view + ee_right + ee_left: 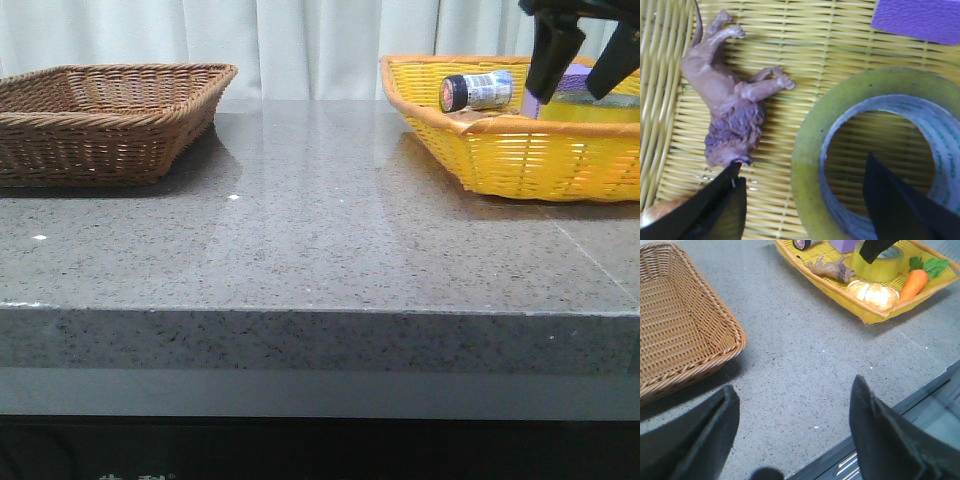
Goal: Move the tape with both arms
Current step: 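Move the right gripper down into the yellow basket over the tape roll, then grasp the yellow tape roll with the right gripper and lift it out, then set the tape roll on the table between the baskets, release right gripper, then withdraw the right gripper and move the left gripper toward the tape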
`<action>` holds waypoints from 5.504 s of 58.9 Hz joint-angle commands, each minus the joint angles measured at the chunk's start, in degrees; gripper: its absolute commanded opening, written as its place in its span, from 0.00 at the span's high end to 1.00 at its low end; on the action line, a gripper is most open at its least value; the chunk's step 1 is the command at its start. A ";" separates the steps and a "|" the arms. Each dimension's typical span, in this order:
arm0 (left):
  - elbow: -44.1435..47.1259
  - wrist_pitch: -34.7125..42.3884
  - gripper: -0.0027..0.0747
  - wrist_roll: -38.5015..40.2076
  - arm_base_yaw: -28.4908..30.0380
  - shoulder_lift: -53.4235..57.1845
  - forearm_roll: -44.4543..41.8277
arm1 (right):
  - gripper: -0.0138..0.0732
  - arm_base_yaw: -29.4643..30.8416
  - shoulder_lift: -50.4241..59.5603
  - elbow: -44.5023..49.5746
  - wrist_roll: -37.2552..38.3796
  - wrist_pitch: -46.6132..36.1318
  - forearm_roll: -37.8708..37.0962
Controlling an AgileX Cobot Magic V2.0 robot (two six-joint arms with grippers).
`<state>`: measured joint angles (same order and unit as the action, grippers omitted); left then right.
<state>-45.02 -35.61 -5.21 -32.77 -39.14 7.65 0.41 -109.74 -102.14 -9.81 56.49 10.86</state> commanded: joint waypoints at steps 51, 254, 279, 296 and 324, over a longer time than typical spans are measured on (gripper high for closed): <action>-1.92 4.25 0.35 -0.04 -0.36 -0.30 0.79 | 0.62 -0.01 -1.28 -8.04 -0.75 4.21 0.71; -1.92 4.25 0.35 -0.04 -0.36 -0.30 0.79 | 0.27 -28.41 57.37 38.30 5.93 -16.11 -4.91; -1.92 4.65 0.35 -0.04 -0.36 -0.30 0.79 | 0.27 -26.94 71.67 53.33 5.87 -21.36 -0.06; -1.92 6.72 0.35 -0.04 -0.36 -1.06 2.67 | 0.27 -26.94 71.46 53.33 5.87 -20.91 -0.08; -22.67 -12.82 0.35 -17.95 -0.36 -23.63 2.60 | 0.27 -26.94 71.46 53.33 5.87 -20.91 -0.08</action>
<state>-61.94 -48.15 -19.26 -32.81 -58.97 9.36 -26.72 -38.32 -47.42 -3.91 39.71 10.23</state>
